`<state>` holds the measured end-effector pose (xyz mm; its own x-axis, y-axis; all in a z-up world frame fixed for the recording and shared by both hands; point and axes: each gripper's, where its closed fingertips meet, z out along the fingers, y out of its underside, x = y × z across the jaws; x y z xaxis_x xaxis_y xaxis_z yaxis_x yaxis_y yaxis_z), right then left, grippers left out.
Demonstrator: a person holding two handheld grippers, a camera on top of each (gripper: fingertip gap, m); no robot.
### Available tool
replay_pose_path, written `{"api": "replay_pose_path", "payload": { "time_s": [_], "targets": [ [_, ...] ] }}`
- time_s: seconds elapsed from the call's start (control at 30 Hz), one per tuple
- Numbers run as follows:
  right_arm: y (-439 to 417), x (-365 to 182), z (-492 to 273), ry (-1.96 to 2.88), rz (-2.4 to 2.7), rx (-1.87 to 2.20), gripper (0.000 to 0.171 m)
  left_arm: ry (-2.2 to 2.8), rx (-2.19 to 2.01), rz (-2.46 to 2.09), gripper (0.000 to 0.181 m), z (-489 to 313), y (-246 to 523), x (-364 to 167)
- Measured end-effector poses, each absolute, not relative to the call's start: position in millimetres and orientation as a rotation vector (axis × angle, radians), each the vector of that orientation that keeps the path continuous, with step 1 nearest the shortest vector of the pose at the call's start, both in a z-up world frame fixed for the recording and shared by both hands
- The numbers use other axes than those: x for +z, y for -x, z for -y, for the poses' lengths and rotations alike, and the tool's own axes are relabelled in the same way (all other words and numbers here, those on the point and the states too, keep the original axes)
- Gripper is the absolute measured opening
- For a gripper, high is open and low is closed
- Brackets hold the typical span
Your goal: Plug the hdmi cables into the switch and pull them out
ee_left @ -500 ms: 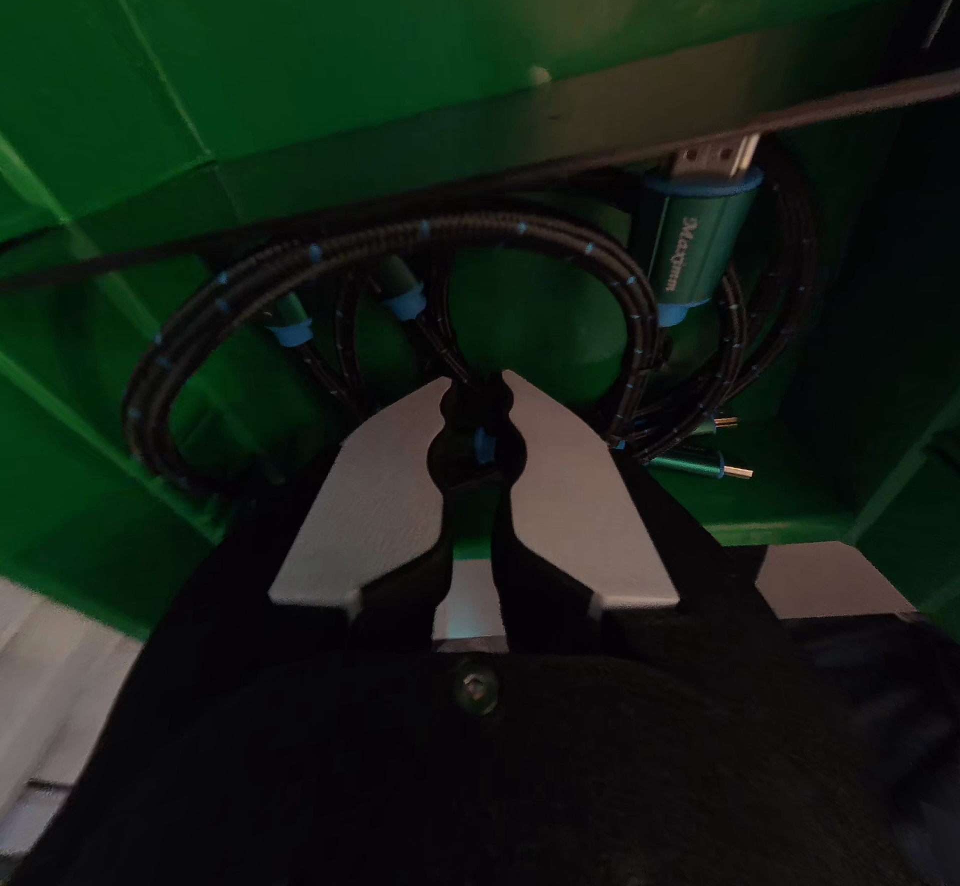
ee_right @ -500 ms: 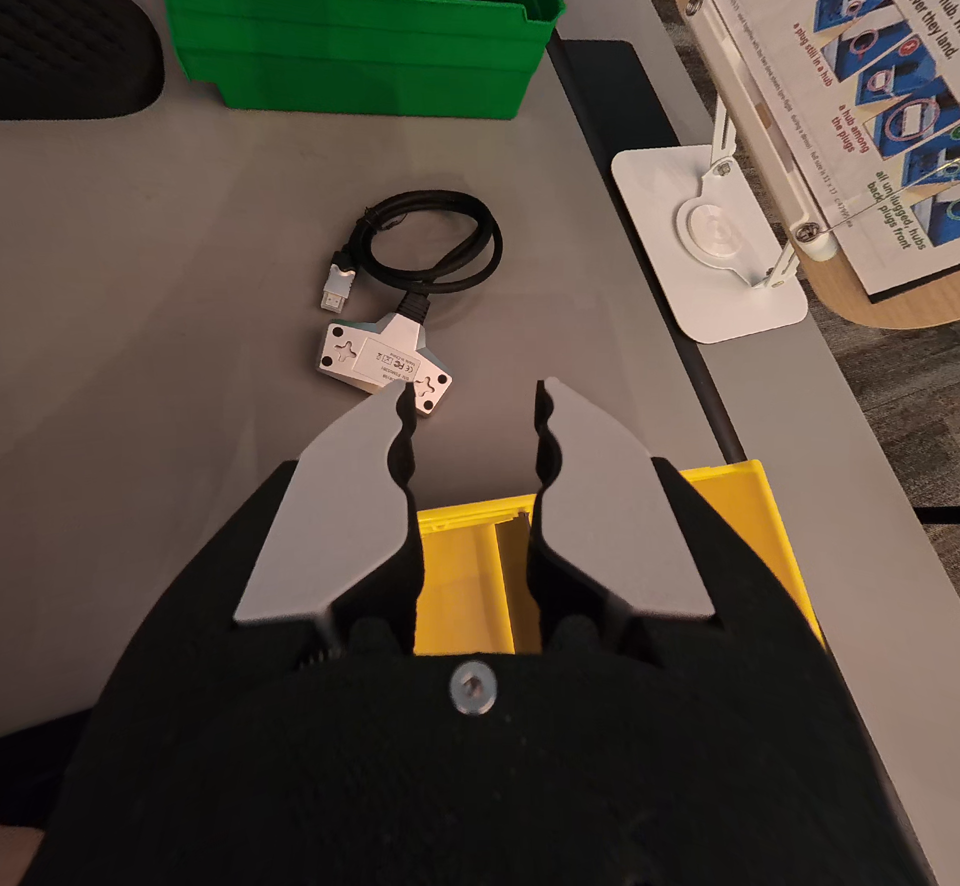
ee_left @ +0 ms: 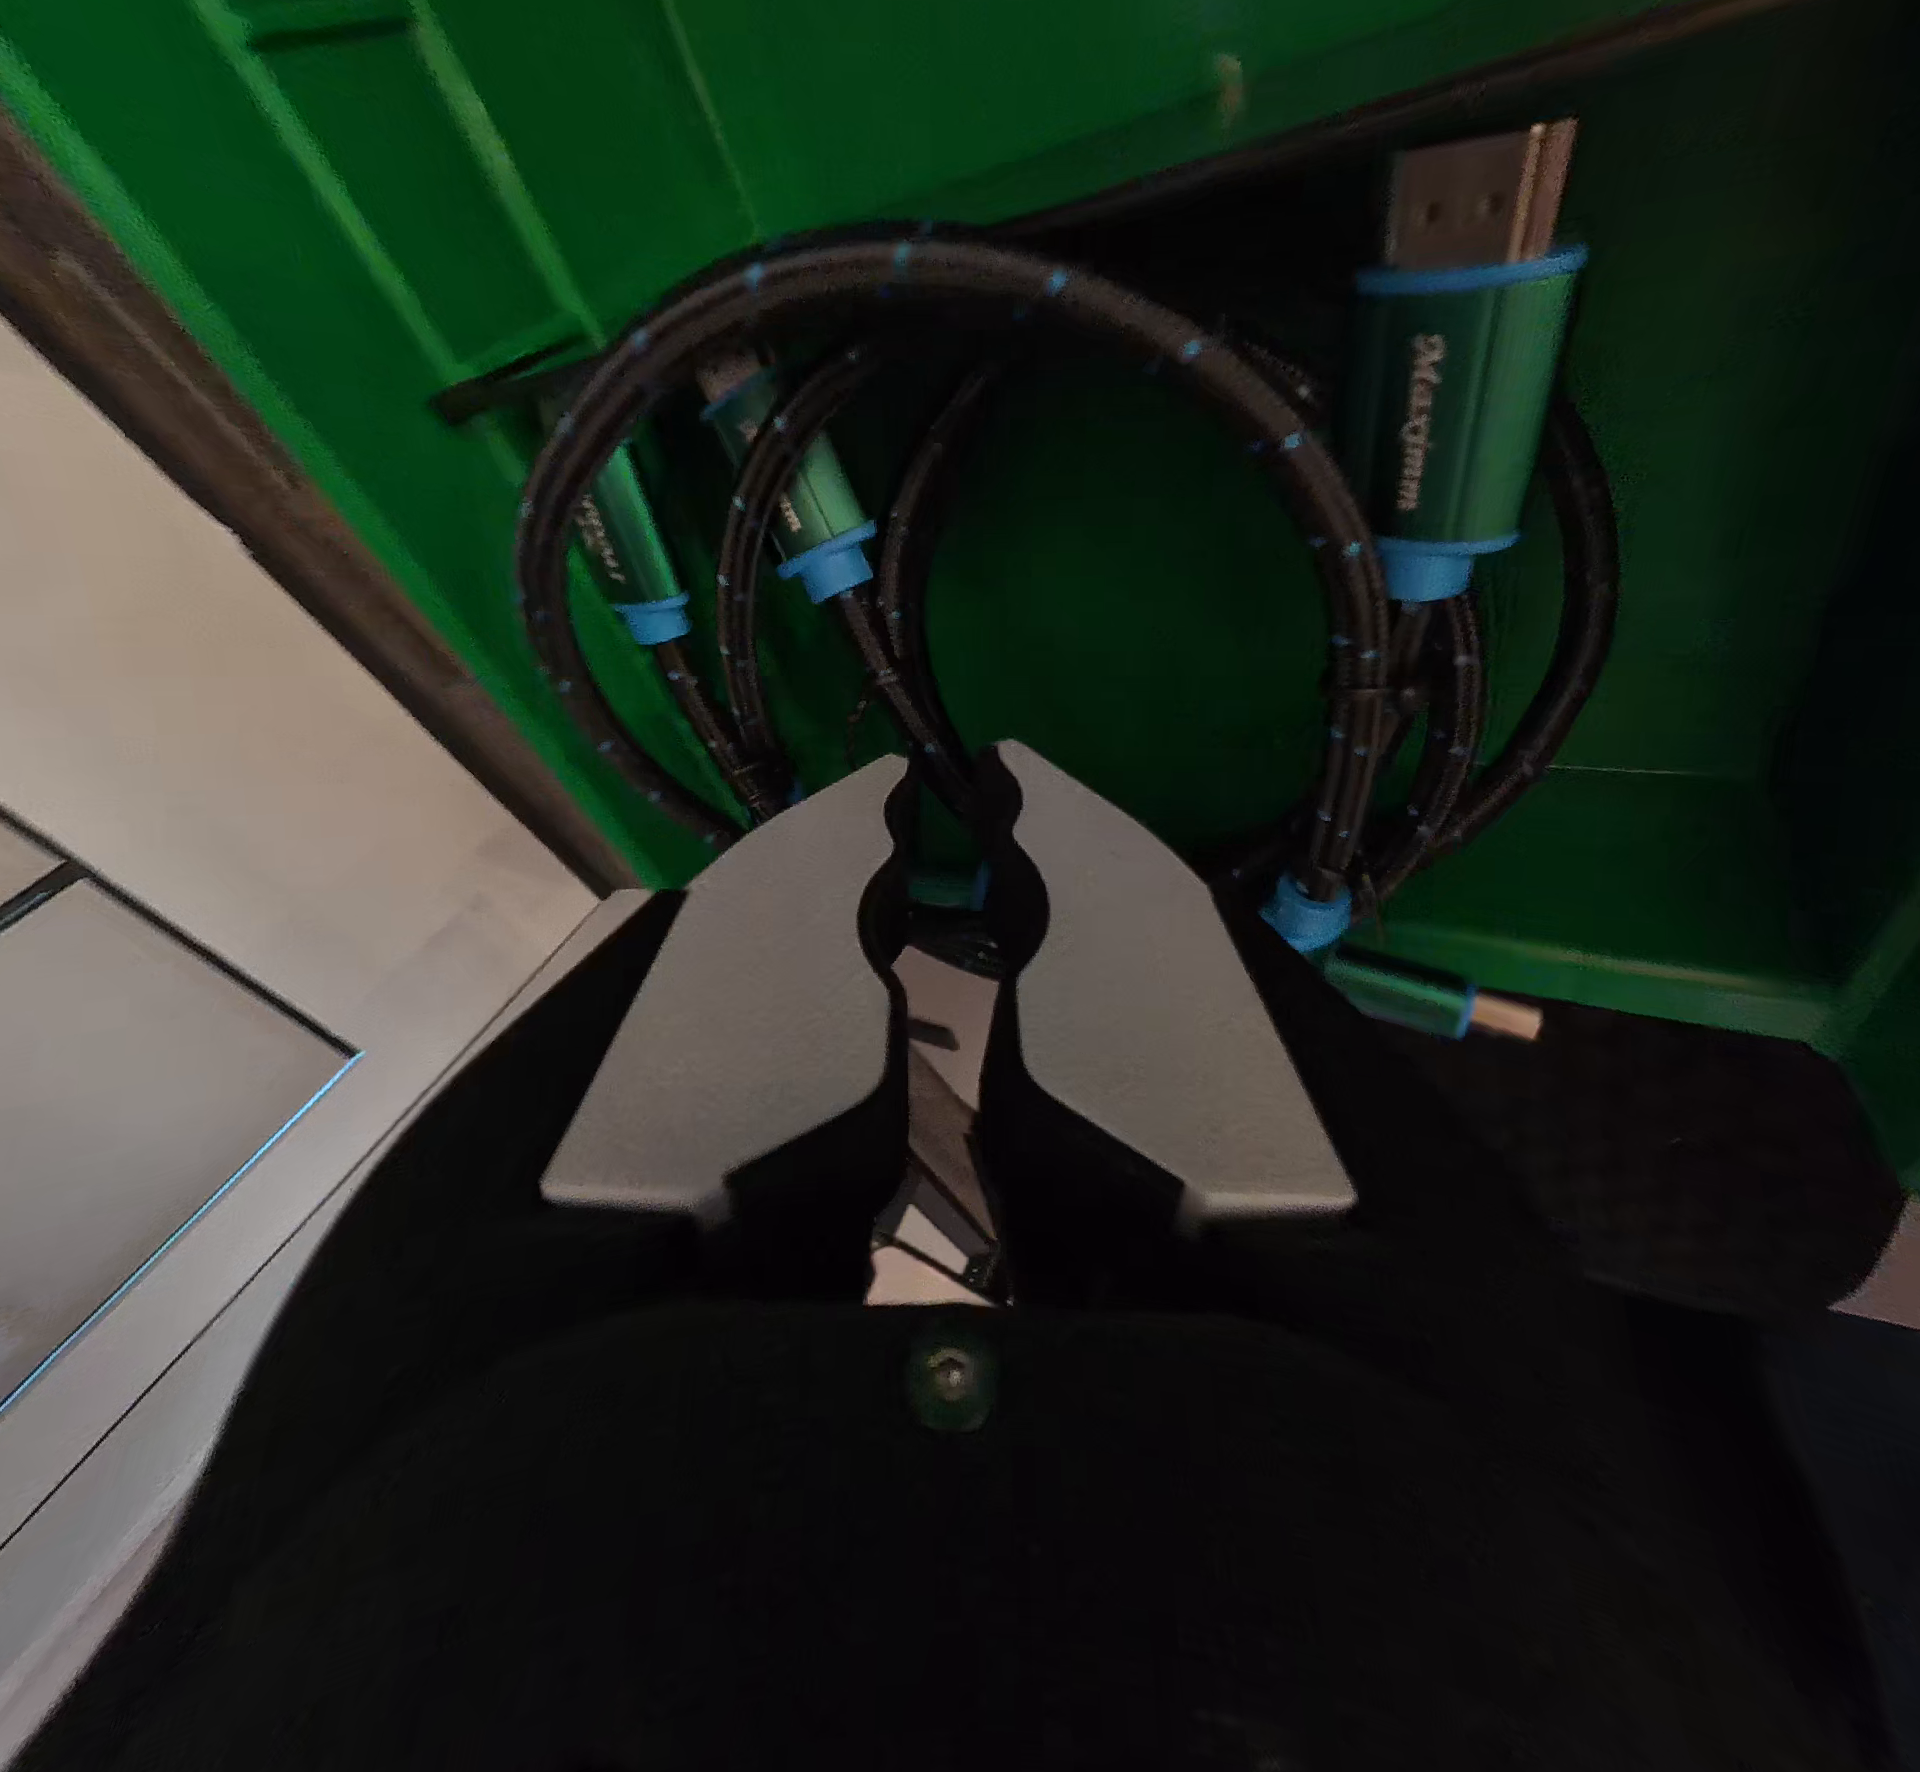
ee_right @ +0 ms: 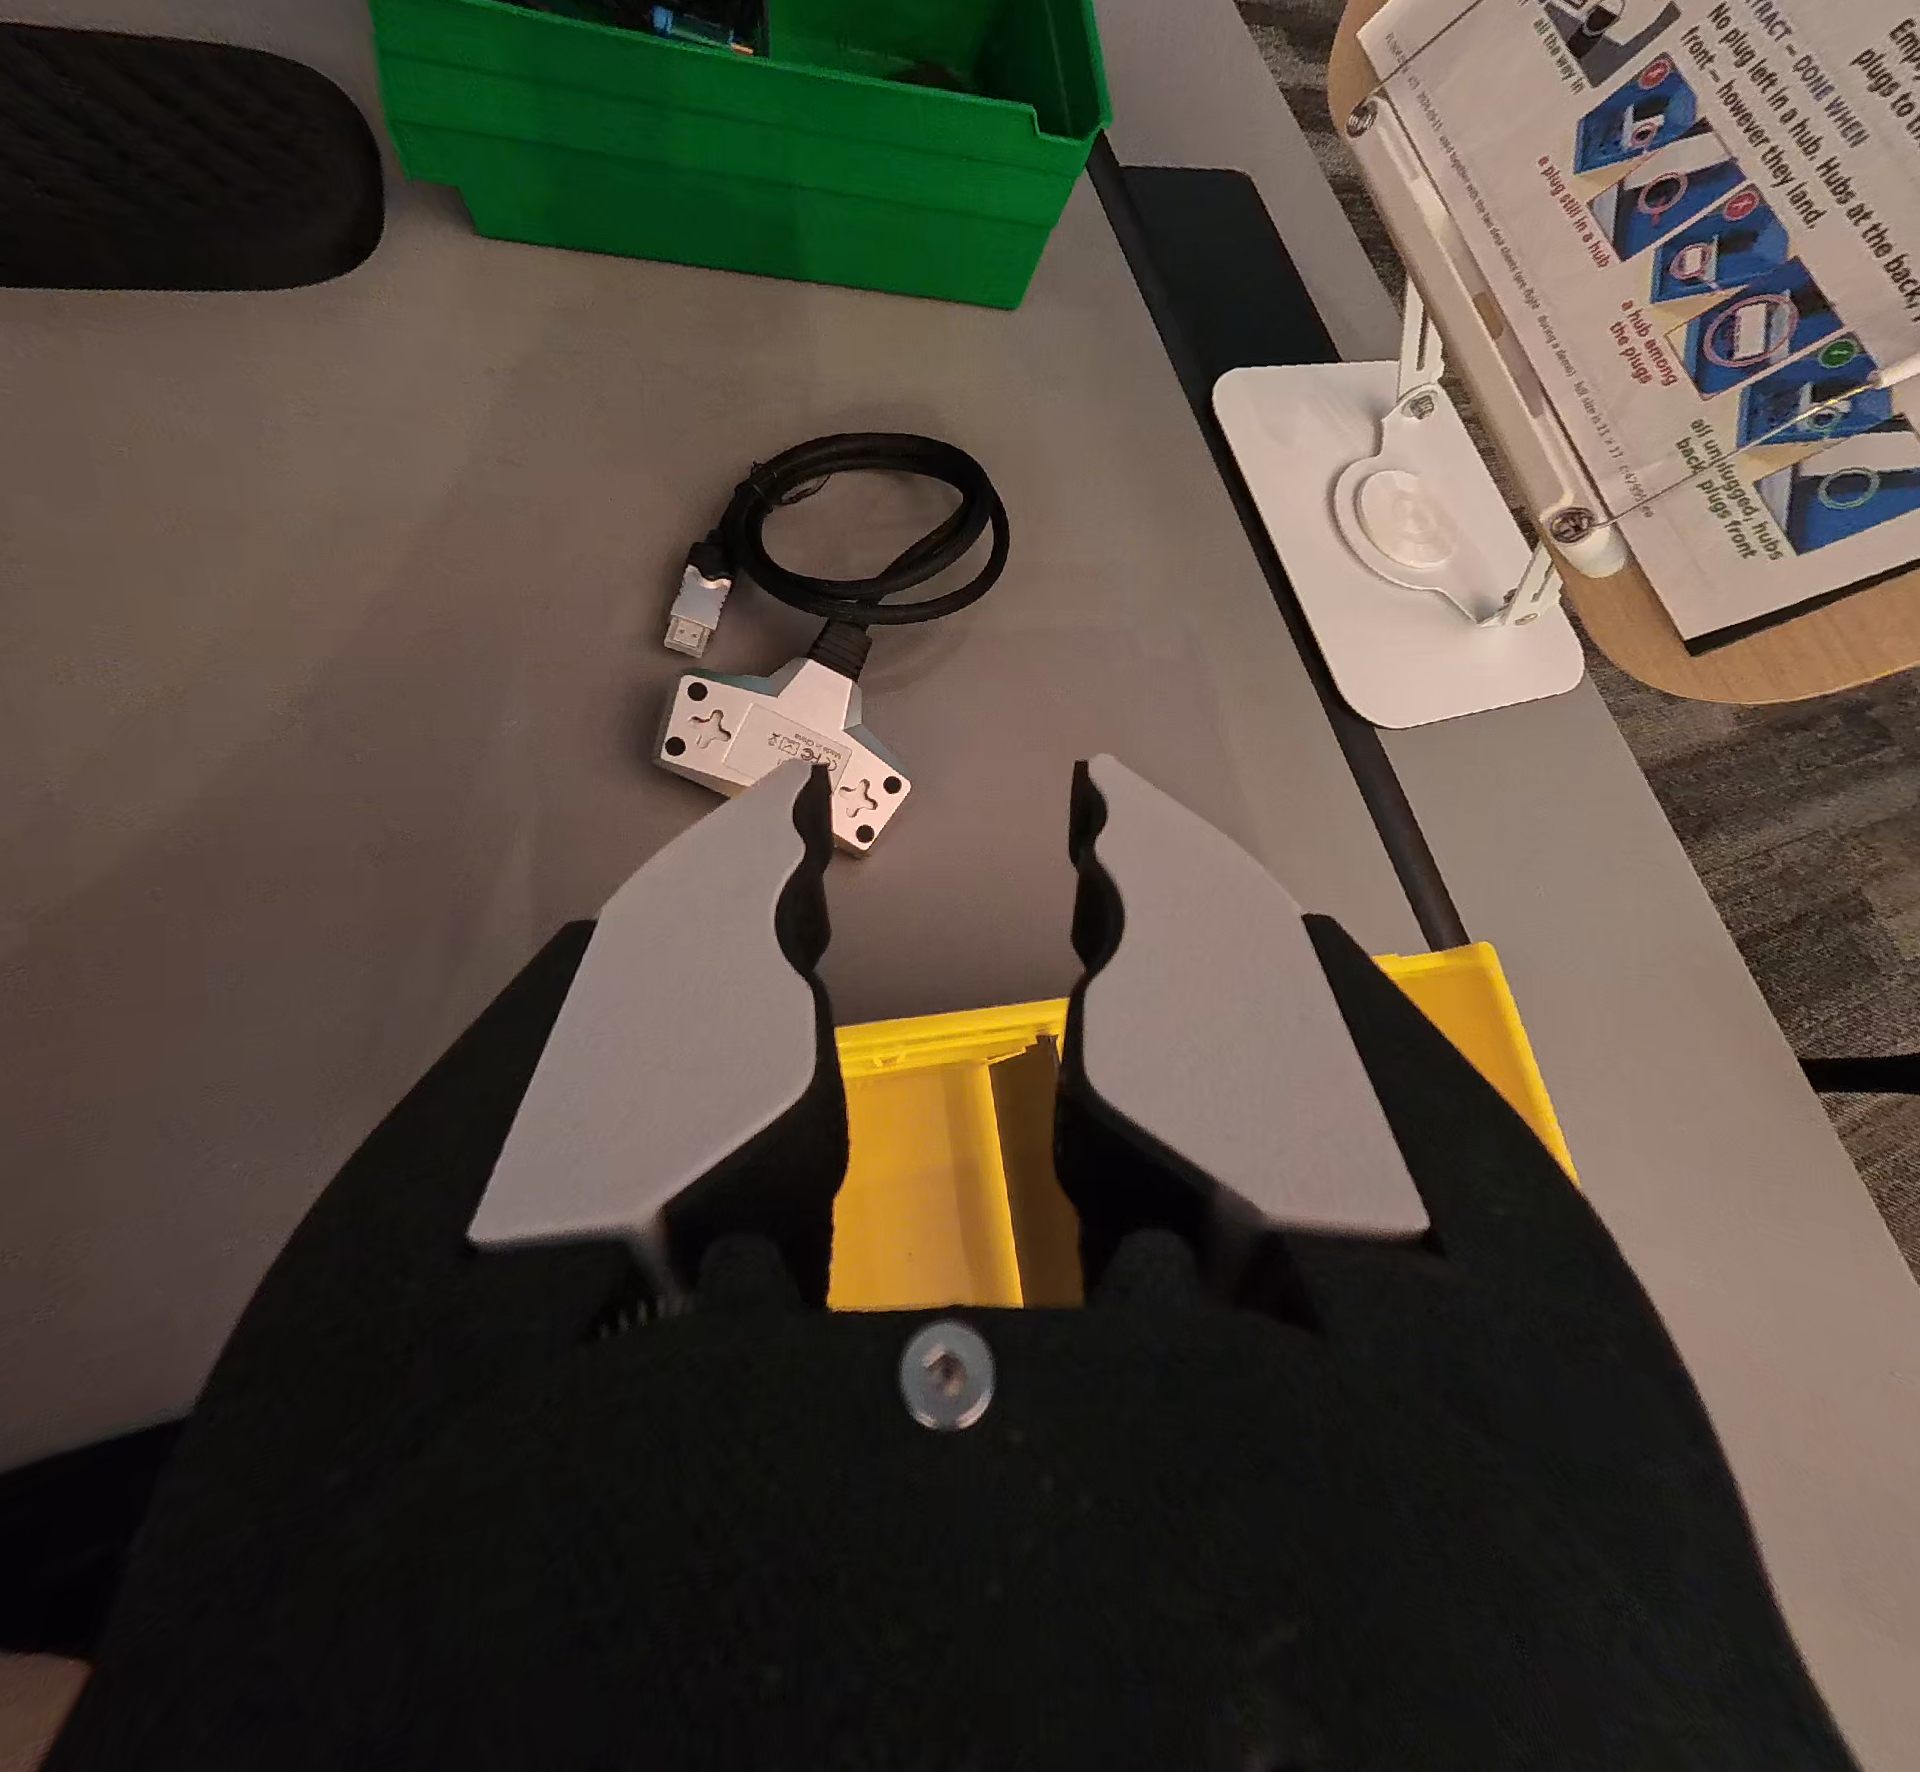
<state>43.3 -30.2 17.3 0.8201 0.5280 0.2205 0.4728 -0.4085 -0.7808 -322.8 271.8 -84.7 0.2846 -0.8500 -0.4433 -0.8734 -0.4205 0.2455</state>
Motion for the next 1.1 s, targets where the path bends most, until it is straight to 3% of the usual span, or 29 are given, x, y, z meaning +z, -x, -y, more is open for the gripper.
{"api": "replay_pose_path", "payload": {
  "time_s": [0.8, 1.1],
  "targets": [
    [-41, 24, 33, 2.038, 0.749, 0.086, 0.044, 2.074, 0.989, -1.673, 0.007, -291, 299, -7],
    [-38, 19, 32, 2.053, 0.765, 0.089, 0.044, 1.973, 0.773, -1.723, 0.007, -284, 271, 2]
  ]
}}
